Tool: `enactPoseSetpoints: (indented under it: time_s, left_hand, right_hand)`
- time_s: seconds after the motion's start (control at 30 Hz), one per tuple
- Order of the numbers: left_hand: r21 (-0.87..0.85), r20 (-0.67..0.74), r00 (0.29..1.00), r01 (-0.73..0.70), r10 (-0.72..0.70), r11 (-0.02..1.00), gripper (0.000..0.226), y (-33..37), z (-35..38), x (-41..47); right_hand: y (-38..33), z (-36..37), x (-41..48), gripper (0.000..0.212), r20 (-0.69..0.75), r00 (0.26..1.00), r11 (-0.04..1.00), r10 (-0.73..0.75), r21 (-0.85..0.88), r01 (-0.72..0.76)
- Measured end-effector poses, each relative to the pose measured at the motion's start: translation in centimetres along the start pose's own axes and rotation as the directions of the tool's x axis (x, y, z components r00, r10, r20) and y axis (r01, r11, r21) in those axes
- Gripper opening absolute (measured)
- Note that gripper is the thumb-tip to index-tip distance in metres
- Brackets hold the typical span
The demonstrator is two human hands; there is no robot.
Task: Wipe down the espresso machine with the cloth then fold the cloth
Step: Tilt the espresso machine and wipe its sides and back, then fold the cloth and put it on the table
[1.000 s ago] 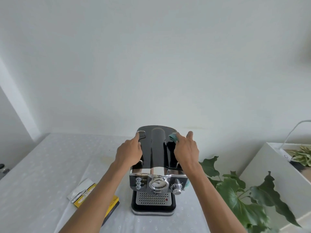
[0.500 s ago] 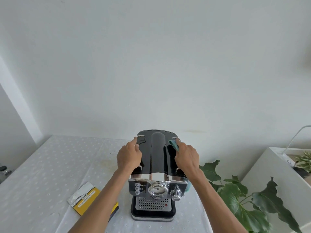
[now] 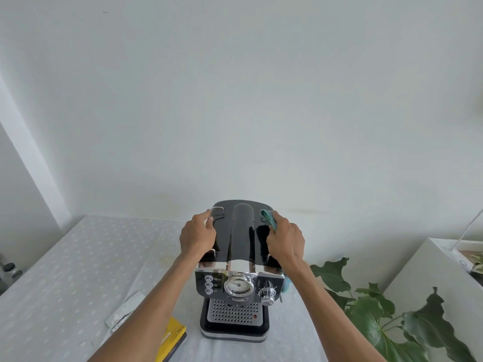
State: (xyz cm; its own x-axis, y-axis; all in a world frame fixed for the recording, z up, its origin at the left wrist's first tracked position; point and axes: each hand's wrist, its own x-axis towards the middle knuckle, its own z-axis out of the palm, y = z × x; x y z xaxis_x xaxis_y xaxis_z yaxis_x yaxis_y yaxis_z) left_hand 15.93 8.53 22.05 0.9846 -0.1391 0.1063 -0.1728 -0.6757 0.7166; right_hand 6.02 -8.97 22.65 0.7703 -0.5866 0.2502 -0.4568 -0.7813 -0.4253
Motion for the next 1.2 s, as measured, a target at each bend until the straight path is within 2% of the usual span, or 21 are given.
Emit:
enactPoseSetpoints:
  time_s: [0.2,0.53,0.67,0.77,0.83,0.9,0.93,1.0,1.07,1.13,1.2]
  left_hand:
    - [-0.009,-0.031,0.999,-0.008,0.008,1.0,0.039,-0.4,0.5,1.1]
    - [0.046,-0.005,0.998,-0.062,0.062,0.997,0.041,-0.6,1.9,1.7]
    - [0.17,0.07,0.992,-0.12,0.109,0.978,0.044,-0.9,1.3,2.1]
    - [0.314,0.117,0.982,-0.179,0.149,0.932,0.04,-0.3,0.4,1.7]
    - [0.45,0.077,0.979,-0.204,0.189,0.87,0.036,1.2,-0.1,0.8]
    - [0.495,0.03,0.947,-0.293,0.321,0.818,0.04,3.1,-0.1,-0.1]
    - [0.428,0.043,0.913,-0.383,0.405,0.819,0.046,4.1,0.1,-0.5]
    - [0.089,0.161,0.86,-0.502,0.485,0.861,0.058,6.5,0.2,-1.7]
    - [-0.23,0.323,0.806,-0.441,0.495,0.868,0.067,8.7,0.6,-3.0]
    - [-0.339,0.449,0.73,-0.394,0.515,0.854,0.072,10.2,1.4,-4.0]
    - [-0.403,0.524,0.663,-0.359,0.534,0.842,0.061,10.6,2.3,-4.6]
  right_hand:
    - [-0.1,0.9,1.4,0.044,-0.028,1.0,1.0,-0.012,0.018,0.012]
    - [1.8,2.4,2.1,0.045,-0.022,1.0,1.0,-0.018,0.022,0.018]
    - [3.5,1.7,3.0,0.031,0.031,0.995,0.981,-0.098,0.169,0.091]
    - [5.5,-1.2,4.1,0.037,0.1,0.988,0.947,-0.114,0.311,0.077]
    - [6.5,-4.1,4.6,0.029,0.155,0.976,0.917,-0.155,0.391,0.084]
    - [7.1,-7.3,4.4,0.017,0.21,0.946,0.87,-0.248,0.478,0.121]
    - [7.2,-8.9,4.1,0.017,0.229,0.93,0.838,-0.287,0.531,0.127]
    - [7.2,-11.6,3.0,0.017,0.272,0.904,0.775,-0.331,0.624,0.096]
    - [7.2,-13.3,2.0,0.019,0.325,0.872,0.713,-0.366,0.7,0.039]
    - [7.3,-14.3,1.2,0.025,0.376,0.834,0.657,-0.404,0.753,-0.021]
    - [7.4,-14.9,0.5,0.028,0.415,0.794,0.613,-0.444,0.787,-0.069]
